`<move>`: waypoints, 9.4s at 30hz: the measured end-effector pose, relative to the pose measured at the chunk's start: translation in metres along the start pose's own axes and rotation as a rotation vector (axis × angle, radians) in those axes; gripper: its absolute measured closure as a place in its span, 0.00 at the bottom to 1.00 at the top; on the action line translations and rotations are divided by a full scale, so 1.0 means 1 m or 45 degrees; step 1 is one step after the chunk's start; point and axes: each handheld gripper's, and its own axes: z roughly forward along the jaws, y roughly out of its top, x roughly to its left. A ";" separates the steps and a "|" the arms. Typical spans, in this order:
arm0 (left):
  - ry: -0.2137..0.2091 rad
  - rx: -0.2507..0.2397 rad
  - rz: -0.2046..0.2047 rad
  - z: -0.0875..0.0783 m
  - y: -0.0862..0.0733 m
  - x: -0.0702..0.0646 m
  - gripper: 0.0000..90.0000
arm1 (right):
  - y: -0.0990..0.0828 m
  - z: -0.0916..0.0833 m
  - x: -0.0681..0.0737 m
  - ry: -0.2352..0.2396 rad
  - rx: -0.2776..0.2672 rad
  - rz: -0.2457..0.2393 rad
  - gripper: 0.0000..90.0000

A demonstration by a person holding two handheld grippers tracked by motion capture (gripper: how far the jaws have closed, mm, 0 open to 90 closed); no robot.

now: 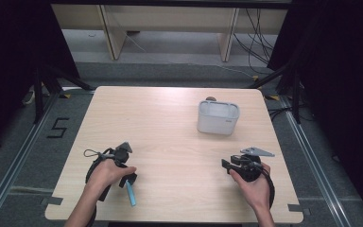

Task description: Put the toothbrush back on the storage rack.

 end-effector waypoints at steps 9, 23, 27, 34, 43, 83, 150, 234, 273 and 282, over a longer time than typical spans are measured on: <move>0.018 -0.007 0.083 0.000 -0.001 -0.001 0.43 | 0.000 0.001 -0.003 -0.020 0.006 -0.049 0.61; -0.006 0.048 0.172 -0.003 0.000 0.003 0.73 | -0.001 0.003 -0.001 0.016 0.011 -0.016 0.60; -0.007 0.063 0.195 -0.003 0.000 0.005 0.81 | -0.001 0.003 -0.001 0.000 0.013 -0.034 0.60; -0.010 0.047 0.259 -0.003 -0.002 0.005 0.87 | -0.001 0.004 0.000 0.014 0.009 -0.015 0.60; -0.019 0.034 0.331 -0.002 -0.004 0.006 0.87 | -0.001 0.004 -0.002 0.005 0.011 -0.045 0.60; -0.139 -0.377 0.397 -0.038 -0.012 0.016 0.87 | -0.003 0.006 0.000 0.004 0.020 -0.050 0.59; -0.384 -1.575 0.375 -0.035 -0.030 0.007 0.87 | 0.000 0.009 0.045 0.187 -0.343 -0.191 0.54; -0.462 -1.650 0.552 -0.019 -0.019 -0.077 0.87 | 0.055 0.025 0.138 0.415 -0.555 -0.305 0.82; -0.267 -1.578 0.501 0.001 -0.042 -0.026 0.38 | 0.064 0.004 0.107 0.295 -0.600 -0.283 0.96; -0.208 -1.575 0.375 0.012 -0.054 0.007 0.37 | 0.066 -0.002 0.097 0.253 -0.603 -0.270 0.96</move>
